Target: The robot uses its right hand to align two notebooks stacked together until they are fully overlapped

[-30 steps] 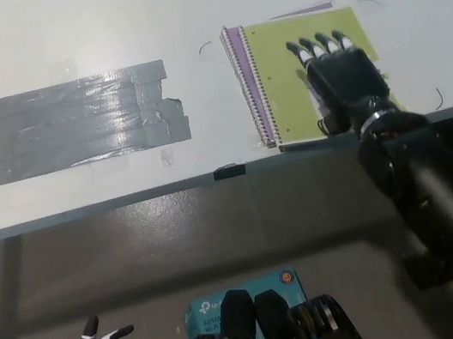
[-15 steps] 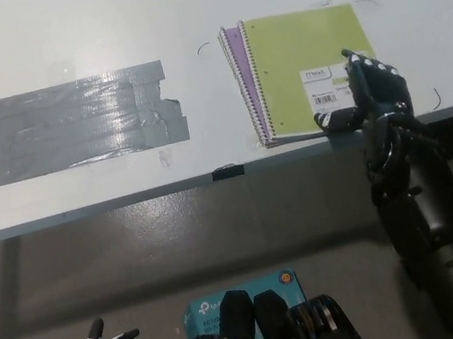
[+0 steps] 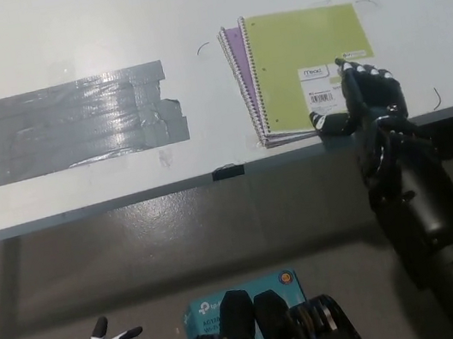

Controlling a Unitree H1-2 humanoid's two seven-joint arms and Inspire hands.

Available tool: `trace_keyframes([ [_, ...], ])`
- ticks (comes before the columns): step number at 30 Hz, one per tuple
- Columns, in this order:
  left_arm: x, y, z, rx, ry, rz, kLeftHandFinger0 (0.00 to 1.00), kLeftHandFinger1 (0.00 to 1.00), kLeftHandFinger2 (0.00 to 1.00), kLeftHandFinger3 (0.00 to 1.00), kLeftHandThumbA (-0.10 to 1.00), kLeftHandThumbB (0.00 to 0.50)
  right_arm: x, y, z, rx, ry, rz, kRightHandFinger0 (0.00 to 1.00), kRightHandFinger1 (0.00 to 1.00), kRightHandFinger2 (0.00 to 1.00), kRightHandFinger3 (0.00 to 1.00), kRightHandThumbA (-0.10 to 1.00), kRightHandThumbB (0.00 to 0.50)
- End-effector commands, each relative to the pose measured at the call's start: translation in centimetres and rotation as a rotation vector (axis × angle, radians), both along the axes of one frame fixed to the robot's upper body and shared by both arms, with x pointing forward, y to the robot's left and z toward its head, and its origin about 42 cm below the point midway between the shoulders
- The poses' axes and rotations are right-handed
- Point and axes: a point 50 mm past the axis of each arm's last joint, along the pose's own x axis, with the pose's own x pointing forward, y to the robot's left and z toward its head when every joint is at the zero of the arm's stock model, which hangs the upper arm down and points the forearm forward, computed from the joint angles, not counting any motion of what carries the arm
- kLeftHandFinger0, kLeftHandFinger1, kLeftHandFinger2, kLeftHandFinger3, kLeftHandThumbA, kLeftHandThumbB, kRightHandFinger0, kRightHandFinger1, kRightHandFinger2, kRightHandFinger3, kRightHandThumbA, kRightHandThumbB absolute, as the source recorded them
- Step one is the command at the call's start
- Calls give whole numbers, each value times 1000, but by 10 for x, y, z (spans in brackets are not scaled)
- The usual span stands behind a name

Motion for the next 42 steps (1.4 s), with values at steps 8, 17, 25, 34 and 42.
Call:
trace_keyframes([
  [8, 5, -4, 12, 1, -43, -38, 399, 420, 396, 839, 1000, 469, -1, -6, -10, -186, 74, 67, 1000, 1000, 1000, 1000, 1000, 438],
  [17, 5, -7, 11, -7, -44, -42, 321, 402, 395, 858, 1000, 471, -7, -16, -23, -219, 140, 60, 1000, 1000, 1000, 1000, 1000, 436],
  [25, 7, -7, 13, -11, -49, -47, 366, 433, 415, 861, 1000, 481, -12, -21, -33, -160, 238, 44, 1000, 1000, 1000, 1000, 1000, 461],
  [34, 10, -8, 13, -11, -56, -55, 553, 481, 370, 823, 1000, 489, -21, -23, -44, -141, 345, 79, 1000, 1000, 1000, 1000, 1000, 437],
  [42, 13, -10, 14, 1, -60, -62, 556, 488, 397, 821, 1000, 479, -29, -17, -49, -193, 409, 163, 1000, 1000, 1000, 1000, 1000, 482],
])
